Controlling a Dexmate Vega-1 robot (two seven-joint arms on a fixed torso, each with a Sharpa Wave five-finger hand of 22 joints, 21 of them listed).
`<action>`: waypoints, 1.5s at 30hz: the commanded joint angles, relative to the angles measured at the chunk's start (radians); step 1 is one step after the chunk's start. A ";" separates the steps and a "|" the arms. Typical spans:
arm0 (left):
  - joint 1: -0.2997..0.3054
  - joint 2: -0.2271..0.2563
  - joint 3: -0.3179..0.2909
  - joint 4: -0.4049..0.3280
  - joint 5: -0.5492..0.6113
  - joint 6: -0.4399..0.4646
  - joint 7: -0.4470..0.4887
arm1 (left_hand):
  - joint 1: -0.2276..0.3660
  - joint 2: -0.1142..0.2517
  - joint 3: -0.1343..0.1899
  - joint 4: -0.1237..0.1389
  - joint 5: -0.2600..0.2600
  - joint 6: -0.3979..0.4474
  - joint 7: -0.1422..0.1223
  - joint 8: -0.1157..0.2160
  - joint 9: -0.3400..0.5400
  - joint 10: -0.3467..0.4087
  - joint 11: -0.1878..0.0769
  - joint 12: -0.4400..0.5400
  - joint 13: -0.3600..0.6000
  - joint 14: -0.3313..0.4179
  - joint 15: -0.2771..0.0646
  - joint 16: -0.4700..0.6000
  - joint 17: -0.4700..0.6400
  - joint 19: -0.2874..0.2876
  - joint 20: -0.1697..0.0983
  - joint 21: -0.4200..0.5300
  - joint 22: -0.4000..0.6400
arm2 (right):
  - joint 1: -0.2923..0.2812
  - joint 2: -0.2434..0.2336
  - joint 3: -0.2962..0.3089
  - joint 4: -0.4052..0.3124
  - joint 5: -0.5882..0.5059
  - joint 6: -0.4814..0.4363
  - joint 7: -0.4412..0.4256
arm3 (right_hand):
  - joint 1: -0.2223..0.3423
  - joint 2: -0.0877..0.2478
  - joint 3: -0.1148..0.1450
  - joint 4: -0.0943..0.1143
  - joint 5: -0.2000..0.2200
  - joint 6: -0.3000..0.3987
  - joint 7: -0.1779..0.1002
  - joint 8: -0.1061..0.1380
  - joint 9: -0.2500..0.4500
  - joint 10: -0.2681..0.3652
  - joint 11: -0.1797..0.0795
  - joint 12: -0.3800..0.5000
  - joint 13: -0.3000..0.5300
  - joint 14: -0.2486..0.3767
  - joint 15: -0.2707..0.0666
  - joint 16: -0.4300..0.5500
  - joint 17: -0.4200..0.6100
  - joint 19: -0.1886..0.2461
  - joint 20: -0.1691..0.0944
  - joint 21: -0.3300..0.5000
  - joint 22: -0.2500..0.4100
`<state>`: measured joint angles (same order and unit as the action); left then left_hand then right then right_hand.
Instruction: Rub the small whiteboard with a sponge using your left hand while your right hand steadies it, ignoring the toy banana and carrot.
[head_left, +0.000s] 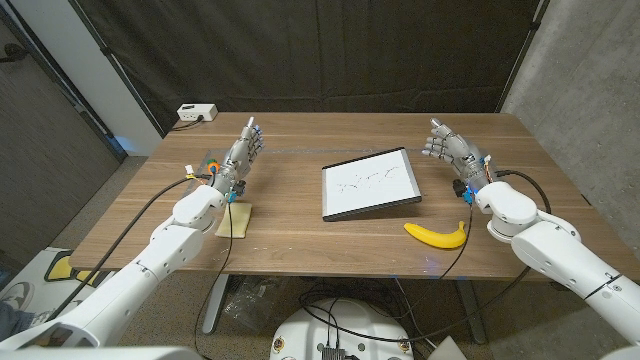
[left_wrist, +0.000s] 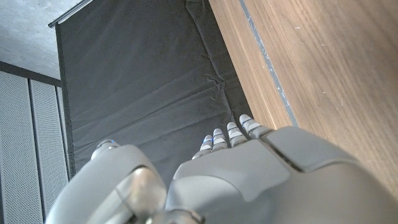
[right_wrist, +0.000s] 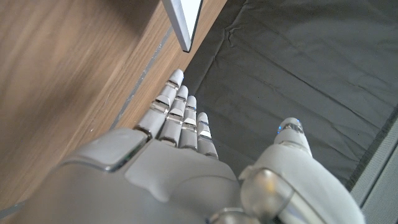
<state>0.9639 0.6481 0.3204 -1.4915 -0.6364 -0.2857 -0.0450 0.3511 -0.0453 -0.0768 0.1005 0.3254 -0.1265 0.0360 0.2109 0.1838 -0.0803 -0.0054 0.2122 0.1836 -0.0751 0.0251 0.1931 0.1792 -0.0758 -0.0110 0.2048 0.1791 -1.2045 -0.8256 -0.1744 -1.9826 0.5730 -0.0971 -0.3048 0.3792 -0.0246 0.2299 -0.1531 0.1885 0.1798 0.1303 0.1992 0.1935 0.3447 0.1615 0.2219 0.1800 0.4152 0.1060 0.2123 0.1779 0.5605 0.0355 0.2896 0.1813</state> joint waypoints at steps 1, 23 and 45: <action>-0.017 0.002 0.006 0.037 -0.013 -0.028 -0.060 | 0.006 0.006 -0.002 -0.006 0.003 -0.001 0.004 -0.002 0.003 -0.004 0.007 -0.001 0.003 -0.002 0.005 -0.001 0.003 -0.022 0.006 -0.007 0.004 | 0.007 -0.052 0.042 -0.068 0.110 -0.156 0.024 | 0.026 0.003 0.015 -0.005 -0.003 0.010 0.019 0.004 0.002 0.008 0.015 0.002 0.005 0.012 0.012 -0.002 0.002 0.020 0.014 0.006 -0.001; -0.022 -0.001 -0.005 0.074 -0.083 -0.059 -0.172 | 0.014 0.009 -0.004 -0.009 0.000 0.008 0.003 -0.002 0.003 -0.005 0.010 -0.003 0.004 -0.002 0.005 -0.003 0.003 -0.025 0.013 -0.005 0.005 | 0.107 -0.156 0.051 -0.077 0.293 -0.433 0.048 | 0.026 -0.008 0.006 0.008 -0.009 0.022 0.068 0.005 0.002 0.019 0.037 -0.001 0.004 0.022 0.037 -0.017 0.003 0.069 0.030 0.006 -0.003; -0.031 -0.014 0.000 0.107 -0.111 -0.054 -0.217 | 0.026 0.017 -0.005 -0.013 -0.006 0.029 0.002 0.001 0.004 0.009 0.003 -0.001 0.004 0.007 0.004 -0.003 0.003 -0.020 0.021 -0.001 0.005 | 0.270 -0.281 -0.030 -0.118 0.415 -0.718 0.076 | 0.042 -0.019 -0.003 0.017 -0.009 0.142 0.076 0.034 0.010 0.118 0.048 0.015 0.003 0.185 0.019 -0.003 0.003 0.250 -0.024 0.033 -0.005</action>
<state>0.9305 0.6233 0.3197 -1.3816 -0.7366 -0.3507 -0.2420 0.3725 -0.0241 -0.0809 0.0878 0.3210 -0.0961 0.0413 0.2108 0.1837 -0.0695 -0.0053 0.2121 0.1835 -0.0698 0.0305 0.1931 0.1791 -0.0895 0.0039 0.1991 0.1790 -1.0250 -1.0518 -0.1453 -2.0913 0.9393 -0.6697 -0.2643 0.4149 -0.0351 0.2304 -0.1403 0.1807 0.3095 0.1450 0.2227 0.1980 0.4483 0.2127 0.2305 0.1798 0.5849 0.1241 0.2006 0.1793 0.7983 0.0157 0.3198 0.1768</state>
